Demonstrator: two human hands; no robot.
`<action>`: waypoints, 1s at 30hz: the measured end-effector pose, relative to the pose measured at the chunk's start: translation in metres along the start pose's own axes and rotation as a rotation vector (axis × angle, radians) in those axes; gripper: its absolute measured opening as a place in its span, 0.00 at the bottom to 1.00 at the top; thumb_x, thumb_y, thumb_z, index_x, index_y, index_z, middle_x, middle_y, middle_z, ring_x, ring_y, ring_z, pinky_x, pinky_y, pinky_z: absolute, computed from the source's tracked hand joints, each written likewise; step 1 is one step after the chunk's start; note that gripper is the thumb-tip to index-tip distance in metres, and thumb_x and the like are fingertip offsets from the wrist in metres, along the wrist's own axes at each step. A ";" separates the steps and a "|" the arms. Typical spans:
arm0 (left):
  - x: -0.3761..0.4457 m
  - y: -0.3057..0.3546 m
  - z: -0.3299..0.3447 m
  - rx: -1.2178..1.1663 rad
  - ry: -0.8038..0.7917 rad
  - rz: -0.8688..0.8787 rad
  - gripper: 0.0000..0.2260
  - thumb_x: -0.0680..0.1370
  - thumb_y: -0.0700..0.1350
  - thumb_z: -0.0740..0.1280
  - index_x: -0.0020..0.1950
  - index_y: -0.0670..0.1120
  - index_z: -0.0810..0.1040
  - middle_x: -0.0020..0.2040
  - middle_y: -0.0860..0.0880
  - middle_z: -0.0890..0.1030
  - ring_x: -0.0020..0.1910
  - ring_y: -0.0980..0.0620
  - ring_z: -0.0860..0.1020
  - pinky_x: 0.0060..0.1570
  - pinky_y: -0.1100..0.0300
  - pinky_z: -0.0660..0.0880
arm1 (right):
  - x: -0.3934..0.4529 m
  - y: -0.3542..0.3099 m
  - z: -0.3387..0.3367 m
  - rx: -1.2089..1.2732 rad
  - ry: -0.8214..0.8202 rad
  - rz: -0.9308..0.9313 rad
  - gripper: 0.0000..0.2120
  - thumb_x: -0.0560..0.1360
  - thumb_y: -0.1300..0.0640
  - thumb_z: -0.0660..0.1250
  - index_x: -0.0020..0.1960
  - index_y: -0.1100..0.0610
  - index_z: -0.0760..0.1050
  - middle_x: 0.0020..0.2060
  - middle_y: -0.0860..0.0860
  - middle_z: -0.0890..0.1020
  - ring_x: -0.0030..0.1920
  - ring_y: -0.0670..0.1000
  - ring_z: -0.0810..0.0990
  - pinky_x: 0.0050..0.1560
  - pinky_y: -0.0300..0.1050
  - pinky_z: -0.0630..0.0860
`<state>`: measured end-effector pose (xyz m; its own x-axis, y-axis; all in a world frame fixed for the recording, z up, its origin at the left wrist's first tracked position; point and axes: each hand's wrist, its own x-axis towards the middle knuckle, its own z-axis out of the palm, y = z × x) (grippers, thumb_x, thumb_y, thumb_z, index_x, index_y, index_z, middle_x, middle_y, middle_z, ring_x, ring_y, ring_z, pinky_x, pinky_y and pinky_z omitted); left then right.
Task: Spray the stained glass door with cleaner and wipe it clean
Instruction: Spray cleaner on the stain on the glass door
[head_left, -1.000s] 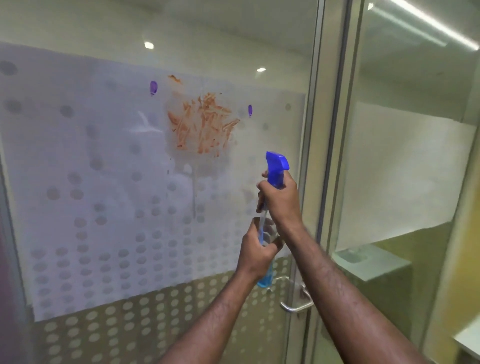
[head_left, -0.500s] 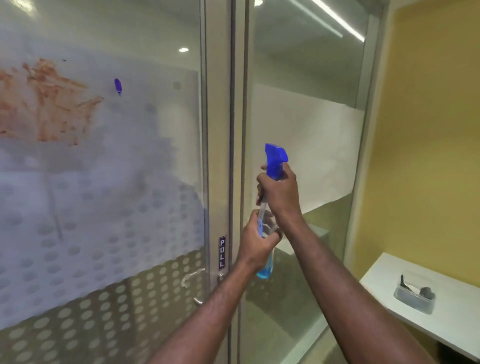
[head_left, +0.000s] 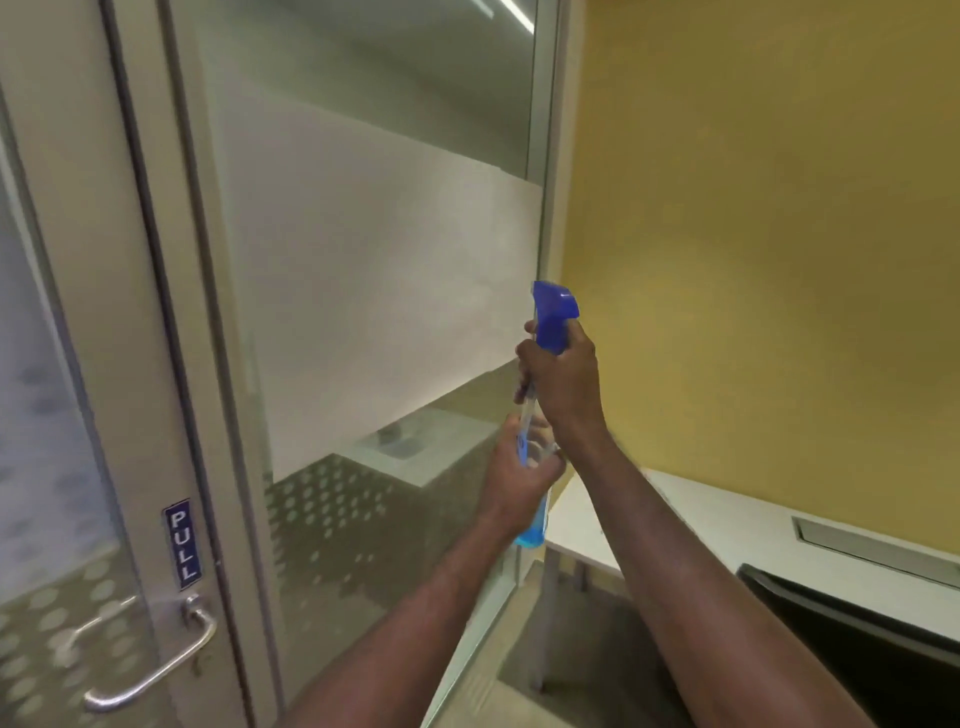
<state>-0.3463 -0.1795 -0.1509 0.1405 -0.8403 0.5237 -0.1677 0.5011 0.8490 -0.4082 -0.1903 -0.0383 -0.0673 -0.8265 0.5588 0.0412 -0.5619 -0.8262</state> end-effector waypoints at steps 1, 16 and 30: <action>0.005 -0.005 0.014 -0.006 -0.022 -0.001 0.23 0.67 0.62 0.67 0.59 0.53 0.75 0.53 0.46 0.82 0.52 0.47 0.81 0.51 0.58 0.80 | 0.008 0.007 -0.012 -0.019 0.018 -0.003 0.11 0.74 0.65 0.66 0.57 0.61 0.74 0.30 0.54 0.76 0.23 0.52 0.74 0.28 0.44 0.75; 0.130 -0.123 0.171 0.052 -0.175 0.043 0.34 0.69 0.73 0.63 0.64 0.49 0.71 0.52 0.52 0.80 0.47 0.52 0.82 0.51 0.55 0.84 | 0.141 0.141 -0.134 -0.173 0.113 -0.065 0.08 0.75 0.62 0.68 0.54 0.60 0.76 0.28 0.53 0.79 0.27 0.54 0.81 0.37 0.53 0.83; 0.253 -0.230 0.273 -0.194 -0.389 -0.095 0.42 0.61 0.81 0.64 0.67 0.57 0.68 0.60 0.54 0.78 0.58 0.51 0.81 0.61 0.56 0.79 | 0.271 0.265 -0.194 -0.278 0.203 -0.038 0.12 0.77 0.63 0.70 0.60 0.62 0.77 0.31 0.55 0.78 0.28 0.53 0.79 0.34 0.44 0.80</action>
<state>-0.5381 -0.5642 -0.2330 -0.2377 -0.8811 0.4088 0.0192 0.4165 0.9089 -0.6086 -0.5570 -0.1194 -0.2620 -0.7660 0.5871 -0.2361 -0.5390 -0.8086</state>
